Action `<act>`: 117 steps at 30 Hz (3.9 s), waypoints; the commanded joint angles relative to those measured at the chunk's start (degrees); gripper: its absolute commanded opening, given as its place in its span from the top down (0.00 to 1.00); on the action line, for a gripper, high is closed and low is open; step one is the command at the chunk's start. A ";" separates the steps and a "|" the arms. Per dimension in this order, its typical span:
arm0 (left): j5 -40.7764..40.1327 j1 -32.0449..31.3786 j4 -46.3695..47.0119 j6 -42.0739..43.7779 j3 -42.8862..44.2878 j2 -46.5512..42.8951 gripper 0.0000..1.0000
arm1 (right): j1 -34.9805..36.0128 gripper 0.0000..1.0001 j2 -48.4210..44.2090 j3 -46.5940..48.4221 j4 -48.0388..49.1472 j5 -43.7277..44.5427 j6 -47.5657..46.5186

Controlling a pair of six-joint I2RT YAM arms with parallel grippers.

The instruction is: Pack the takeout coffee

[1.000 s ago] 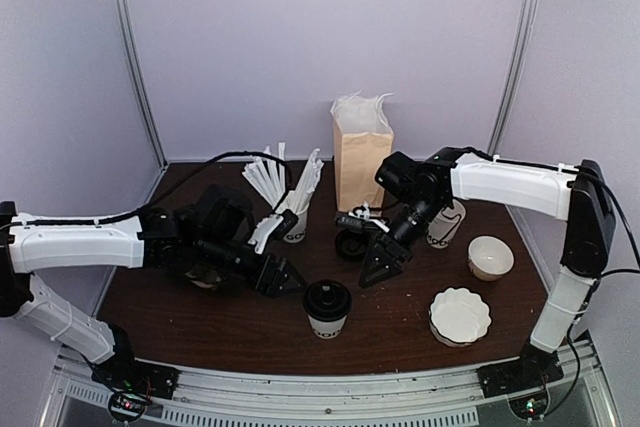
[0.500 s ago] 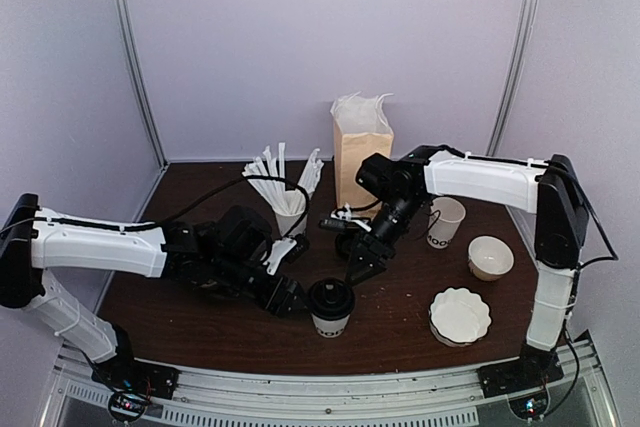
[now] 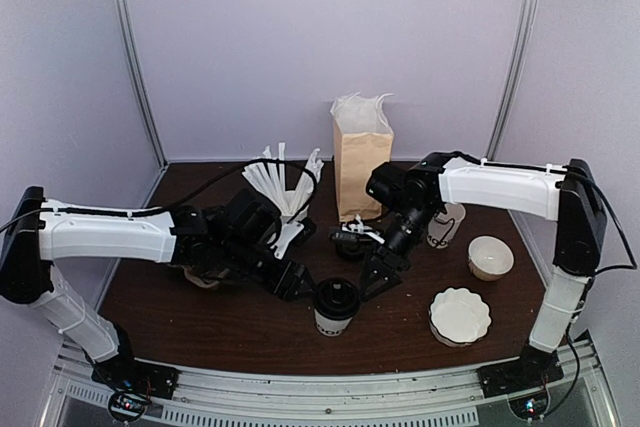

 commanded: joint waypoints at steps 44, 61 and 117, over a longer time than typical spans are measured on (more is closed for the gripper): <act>-4.02 -0.71 -9.76 -7.47 -5.48 8.59 0.50 | -0.83 0.51 9.52 -0.36 7.52 1.47 10.65; -4.23 1.32 -8.35 -8.29 -10.16 13.50 0.52 | -0.74 0.50 12.02 0.82 6.36 6.17 10.63; -2.36 1.73 -0.37 3.73 18.04 14.81 0.37 | 13.21 0.79 -22.04 -13.16 13.79 33.41 -15.73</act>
